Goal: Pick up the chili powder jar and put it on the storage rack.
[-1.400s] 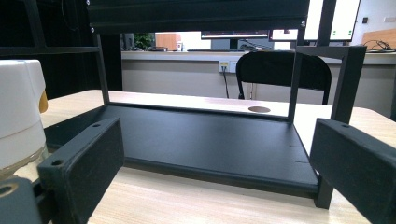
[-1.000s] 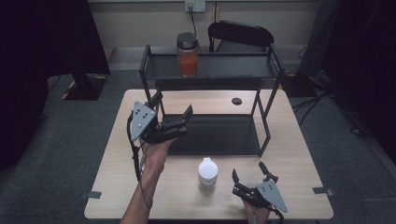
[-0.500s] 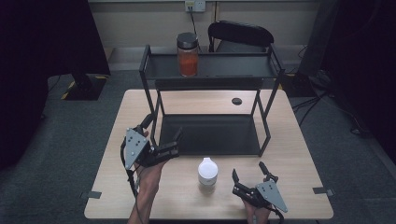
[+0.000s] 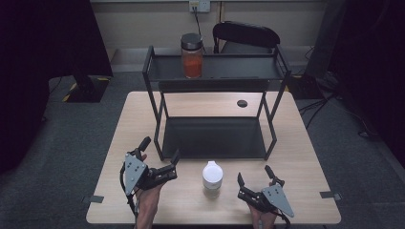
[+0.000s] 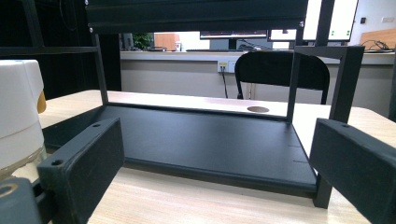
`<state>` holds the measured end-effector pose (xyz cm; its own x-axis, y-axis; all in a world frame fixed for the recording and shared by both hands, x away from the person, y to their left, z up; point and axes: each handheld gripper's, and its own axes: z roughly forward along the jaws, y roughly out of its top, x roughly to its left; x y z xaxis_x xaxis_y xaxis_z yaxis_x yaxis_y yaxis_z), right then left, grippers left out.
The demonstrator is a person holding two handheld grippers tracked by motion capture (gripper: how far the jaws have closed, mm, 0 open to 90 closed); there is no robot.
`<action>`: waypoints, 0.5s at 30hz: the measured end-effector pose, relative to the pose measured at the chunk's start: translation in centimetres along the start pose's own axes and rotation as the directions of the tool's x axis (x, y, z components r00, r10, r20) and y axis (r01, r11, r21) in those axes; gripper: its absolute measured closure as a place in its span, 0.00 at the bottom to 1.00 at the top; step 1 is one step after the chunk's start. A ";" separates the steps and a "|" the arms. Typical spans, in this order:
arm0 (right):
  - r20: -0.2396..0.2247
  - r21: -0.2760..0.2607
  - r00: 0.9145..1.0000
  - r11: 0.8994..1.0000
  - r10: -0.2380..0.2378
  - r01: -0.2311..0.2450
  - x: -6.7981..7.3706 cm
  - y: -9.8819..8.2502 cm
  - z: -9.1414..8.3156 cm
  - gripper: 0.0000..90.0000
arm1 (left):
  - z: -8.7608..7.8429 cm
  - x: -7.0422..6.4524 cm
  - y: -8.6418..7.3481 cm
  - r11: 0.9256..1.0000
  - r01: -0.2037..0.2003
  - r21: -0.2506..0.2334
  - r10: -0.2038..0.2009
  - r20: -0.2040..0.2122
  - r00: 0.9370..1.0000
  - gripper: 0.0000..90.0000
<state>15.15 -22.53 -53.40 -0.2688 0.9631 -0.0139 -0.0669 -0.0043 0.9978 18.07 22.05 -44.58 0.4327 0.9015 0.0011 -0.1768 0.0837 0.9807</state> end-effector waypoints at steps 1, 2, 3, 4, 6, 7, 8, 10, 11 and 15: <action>0.000 0.000 1.000 1.000 0.000 0.000 0.0 0.0 0.0 0.03 | -0.1 0.0 -0.2 1.000 -0.007 0.006 0.007 -0.001 1.000 0.00; 0.000 0.000 1.000 1.000 0.000 0.000 0.0 0.0 0.0 0.03 | -0.1 0.1 -0.4 1.000 -0.009 0.007 0.009 -0.002 1.000 0.00; 0.000 0.000 1.000 1.000 0.000 0.000 0.0 0.0 0.0 0.03 | -0.3 0.2 -0.7 1.000 -0.002 0.007 0.002 -0.006 1.000 0.00; 0.000 0.000 1.000 1.000 0.000 0.000 0.0 0.0 0.0 0.03 | -0.4 0.2 -1.0 1.000 0.003 0.003 -0.003 -0.009 1.000 0.00; 0.001 0.000 1.000 1.000 0.000 0.000 0.0 0.0 0.0 0.03 | -0.7 0.2 -1.7 1.000 0.003 0.006 -0.003 -0.017 1.000 0.00; 0.001 0.000 1.000 1.000 0.000 0.000 0.0 0.0 0.0 0.03 | -0.9 0.1 -2.0 1.000 0.006 0.011 -0.006 -0.024 1.000 0.00; 0.001 0.000 1.000 1.000 0.000 0.000 0.0 0.0 0.0 0.03 | -1.1 0.0 -2.3 1.000 0.010 0.019 -0.010 -0.034 0.999 0.00; 0.002 0.000 1.000 1.000 0.000 0.000 0.0 0.0 0.0 0.03 | -1.4 -0.1 -3.1 0.999 0.024 0.023 -0.023 -0.046 0.999 0.00; 0.002 0.000 1.000 1.000 0.000 0.000 0.0 0.0 0.0 0.03 | -1.5 -0.2 -3.6 0.999 0.022 0.031 -0.020 -0.057 0.998 0.00; 0.003 0.000 1.000 1.000 0.000 0.000 0.1 0.0 0.0 0.03 | -1.9 -0.3 -5.3 0.998 0.013 0.068 -0.007 -0.084 0.996 0.00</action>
<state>15.14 -22.48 -53.39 -0.2660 0.9639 -0.0140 -0.0668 -0.0039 0.9978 17.16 22.13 -50.16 0.3583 0.9334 -0.0222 -0.1107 0.0660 0.9917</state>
